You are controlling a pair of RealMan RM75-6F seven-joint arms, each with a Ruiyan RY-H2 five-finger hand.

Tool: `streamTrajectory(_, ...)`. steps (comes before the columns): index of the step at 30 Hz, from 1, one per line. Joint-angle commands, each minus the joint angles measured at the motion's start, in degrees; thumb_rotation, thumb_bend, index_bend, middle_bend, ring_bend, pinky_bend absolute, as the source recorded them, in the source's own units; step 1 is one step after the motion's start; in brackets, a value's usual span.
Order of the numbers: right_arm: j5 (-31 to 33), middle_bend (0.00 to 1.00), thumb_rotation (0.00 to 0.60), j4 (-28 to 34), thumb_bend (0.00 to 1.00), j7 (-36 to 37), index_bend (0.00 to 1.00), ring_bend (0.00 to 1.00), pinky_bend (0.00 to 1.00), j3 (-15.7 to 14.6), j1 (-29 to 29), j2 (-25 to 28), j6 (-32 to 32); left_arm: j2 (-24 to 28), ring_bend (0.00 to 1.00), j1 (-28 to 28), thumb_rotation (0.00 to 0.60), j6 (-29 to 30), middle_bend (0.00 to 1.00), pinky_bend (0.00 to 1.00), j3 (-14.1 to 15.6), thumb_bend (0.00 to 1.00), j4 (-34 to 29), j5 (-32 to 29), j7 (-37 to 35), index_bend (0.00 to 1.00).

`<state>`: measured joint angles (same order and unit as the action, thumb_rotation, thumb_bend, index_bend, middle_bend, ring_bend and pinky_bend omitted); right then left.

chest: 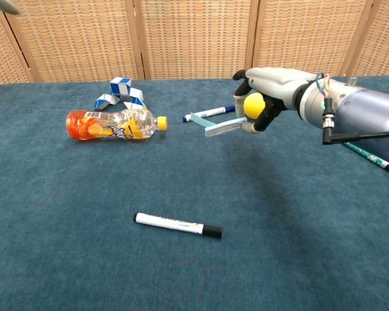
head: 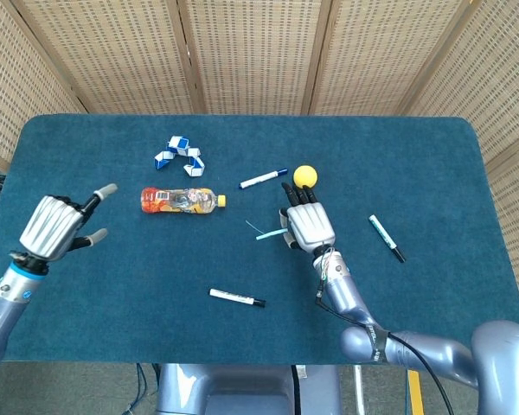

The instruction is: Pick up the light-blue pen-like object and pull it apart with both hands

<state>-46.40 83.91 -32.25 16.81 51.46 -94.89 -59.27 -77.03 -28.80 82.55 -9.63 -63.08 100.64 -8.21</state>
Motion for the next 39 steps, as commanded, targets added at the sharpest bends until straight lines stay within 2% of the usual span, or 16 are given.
streamTrajectory(1,1.0,0.02,0.6,1.1,0.47,-0.5,0.62,0.0,0.0,0.4,0.1,0.6,-0.1,-2.8,1.0,-4.5,0.6,-5.1,0.94,0.94,-0.8,0.0,-1.8,-0.2,0.4,0.28)
streamTrajectory(7,1.9,0.02,0.6,3.2,0.47,-1.0,0.62,0.0,0.0,0.7,0.4,1.2,-0.4,-7.3,1.0,-9.9,0.6,-10.9,0.94,0.94,-2.0,0.0,-3.9,-2.2,1.2,0.35)
streamTrajectory(14,2.0,0.02,0.6,4.6,0.47,-1.0,0.62,0.0,0.0,1.0,0.8,0.8,-1.0,-13.3,1.0,-14.3,0.6,-15.3,0.94,0.94,-3.2,0.05,-3.1,-5.1,4.3,0.41)
streamTrajectory(21,0.6,0.02,0.6,5.8,0.47,-1.0,0.62,0.0,0.0,0.9,1.2,0.0,-2.3,-17.4,1.0,-16.8,0.6,-17.2,0.94,0.94,-3.8,0.15,-1.3,-7.4,5.6,0.42)
streamTrajectory(28,-0.5,0.02,0.6,6.7,0.47,-0.8,0.62,0.0,0.0,0.5,1.1,-0.5,-3.4,-20.6,1.0,-18.3,0.6,-18.3,0.95,0.94,-3.5,0.18,1.1,-9.1,3.8,0.5)
streamTrajectory(39,-0.2,0.02,0.6,6.9,0.48,-1.1,0.63,0.0,0.0,0.4,1.3,-0.9,-3.6,-23.6,1.0,-19.6,0.6,-18.9,0.95,0.94,-3.3,0.24,3.7,-11.2,2.2,0.52)
